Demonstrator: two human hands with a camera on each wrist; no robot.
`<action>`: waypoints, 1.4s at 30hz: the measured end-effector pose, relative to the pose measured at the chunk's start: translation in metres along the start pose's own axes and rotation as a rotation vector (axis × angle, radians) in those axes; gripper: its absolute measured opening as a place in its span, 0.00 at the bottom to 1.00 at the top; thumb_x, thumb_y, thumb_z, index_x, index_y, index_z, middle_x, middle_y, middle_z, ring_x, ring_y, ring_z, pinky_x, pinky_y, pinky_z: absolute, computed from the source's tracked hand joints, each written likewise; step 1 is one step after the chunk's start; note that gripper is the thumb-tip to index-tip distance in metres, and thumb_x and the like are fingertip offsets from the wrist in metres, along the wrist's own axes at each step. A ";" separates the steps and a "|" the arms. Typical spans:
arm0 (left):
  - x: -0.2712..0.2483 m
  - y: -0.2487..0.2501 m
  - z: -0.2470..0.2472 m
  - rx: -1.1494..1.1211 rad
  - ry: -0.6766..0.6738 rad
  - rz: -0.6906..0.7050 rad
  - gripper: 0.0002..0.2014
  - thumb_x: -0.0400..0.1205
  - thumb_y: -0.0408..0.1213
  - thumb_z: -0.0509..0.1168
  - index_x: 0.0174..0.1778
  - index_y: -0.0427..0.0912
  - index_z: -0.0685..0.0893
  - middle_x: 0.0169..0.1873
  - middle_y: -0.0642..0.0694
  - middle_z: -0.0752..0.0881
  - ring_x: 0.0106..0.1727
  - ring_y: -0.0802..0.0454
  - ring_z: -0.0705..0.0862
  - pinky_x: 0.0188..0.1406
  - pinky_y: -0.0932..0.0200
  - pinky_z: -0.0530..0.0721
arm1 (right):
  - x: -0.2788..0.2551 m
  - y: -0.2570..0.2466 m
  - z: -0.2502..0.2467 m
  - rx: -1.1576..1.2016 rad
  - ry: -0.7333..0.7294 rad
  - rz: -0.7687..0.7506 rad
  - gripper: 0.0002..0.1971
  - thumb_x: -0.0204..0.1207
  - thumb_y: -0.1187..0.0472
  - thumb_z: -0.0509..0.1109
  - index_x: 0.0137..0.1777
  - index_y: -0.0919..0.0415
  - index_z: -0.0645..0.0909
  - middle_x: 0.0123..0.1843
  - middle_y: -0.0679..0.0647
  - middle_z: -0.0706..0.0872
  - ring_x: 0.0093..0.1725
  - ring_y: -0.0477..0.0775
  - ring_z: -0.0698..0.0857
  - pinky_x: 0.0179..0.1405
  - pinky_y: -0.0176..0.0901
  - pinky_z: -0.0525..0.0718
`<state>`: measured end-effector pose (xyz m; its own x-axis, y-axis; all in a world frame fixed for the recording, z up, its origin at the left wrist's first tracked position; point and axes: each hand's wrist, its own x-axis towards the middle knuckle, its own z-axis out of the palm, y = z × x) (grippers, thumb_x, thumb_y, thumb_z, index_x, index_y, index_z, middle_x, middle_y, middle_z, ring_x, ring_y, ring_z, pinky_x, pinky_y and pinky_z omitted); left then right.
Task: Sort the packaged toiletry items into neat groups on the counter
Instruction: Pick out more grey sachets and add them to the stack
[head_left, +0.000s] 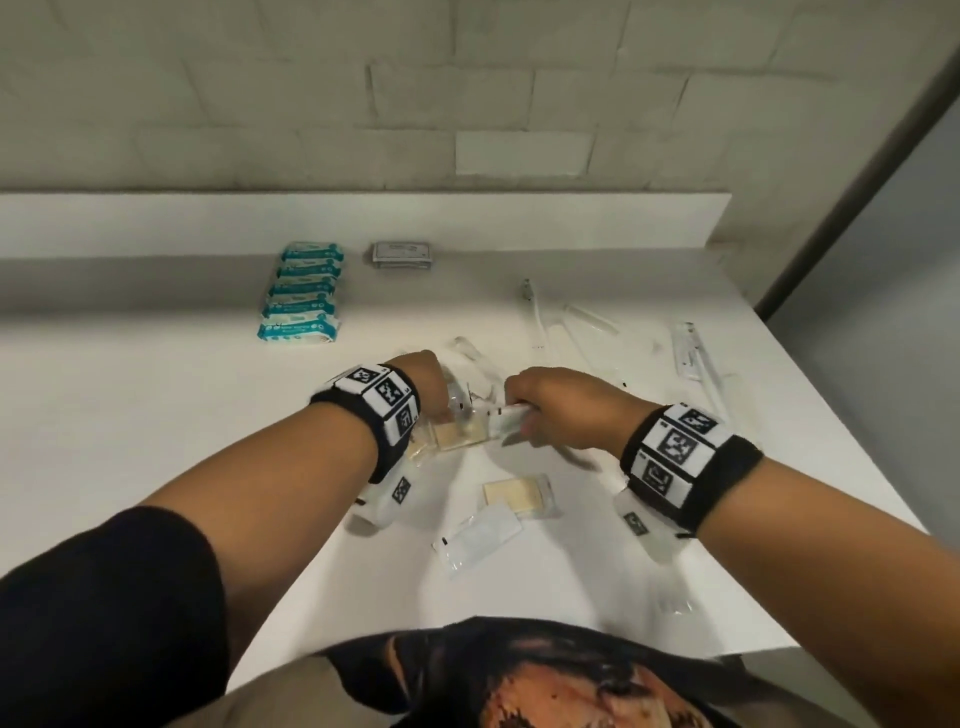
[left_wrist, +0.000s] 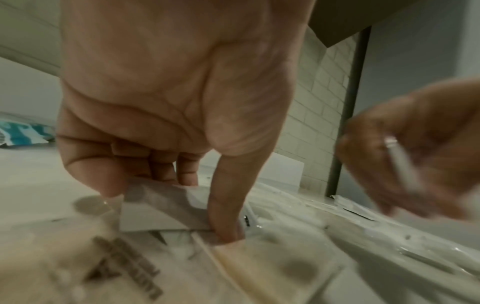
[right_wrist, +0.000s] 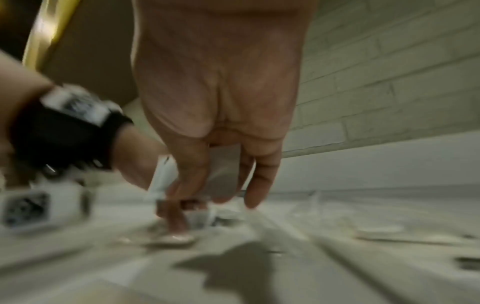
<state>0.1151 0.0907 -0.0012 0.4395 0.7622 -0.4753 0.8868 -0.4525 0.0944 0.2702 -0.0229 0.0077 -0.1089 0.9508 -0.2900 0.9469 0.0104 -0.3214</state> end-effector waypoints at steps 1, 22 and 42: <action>-0.001 0.001 0.000 0.014 -0.004 -0.002 0.29 0.74 0.48 0.73 0.67 0.35 0.77 0.59 0.40 0.85 0.58 0.42 0.85 0.52 0.54 0.83 | -0.005 -0.010 0.001 0.083 -0.076 0.003 0.11 0.74 0.64 0.72 0.46 0.46 0.76 0.42 0.41 0.78 0.39 0.45 0.82 0.30 0.34 0.72; 0.002 0.053 -0.002 -0.186 0.240 0.206 0.19 0.83 0.47 0.62 0.66 0.39 0.77 0.63 0.39 0.79 0.69 0.40 0.76 0.61 0.52 0.73 | -0.074 0.056 -0.007 0.138 0.093 0.261 0.14 0.81 0.51 0.64 0.62 0.56 0.80 0.58 0.50 0.82 0.53 0.52 0.81 0.46 0.43 0.76; -0.046 0.153 0.014 0.181 -0.111 0.593 0.41 0.64 0.70 0.48 0.61 0.44 0.82 0.57 0.45 0.85 0.58 0.45 0.84 0.60 0.43 0.81 | -0.127 0.165 -0.033 0.059 0.203 0.472 0.06 0.75 0.59 0.68 0.41 0.61 0.76 0.40 0.52 0.77 0.46 0.57 0.78 0.32 0.42 0.67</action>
<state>0.2286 -0.0203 0.0230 0.8229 0.3093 -0.4766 0.4543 -0.8620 0.2249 0.4506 -0.1315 0.0211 0.3929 0.8886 -0.2364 0.8593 -0.4464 -0.2495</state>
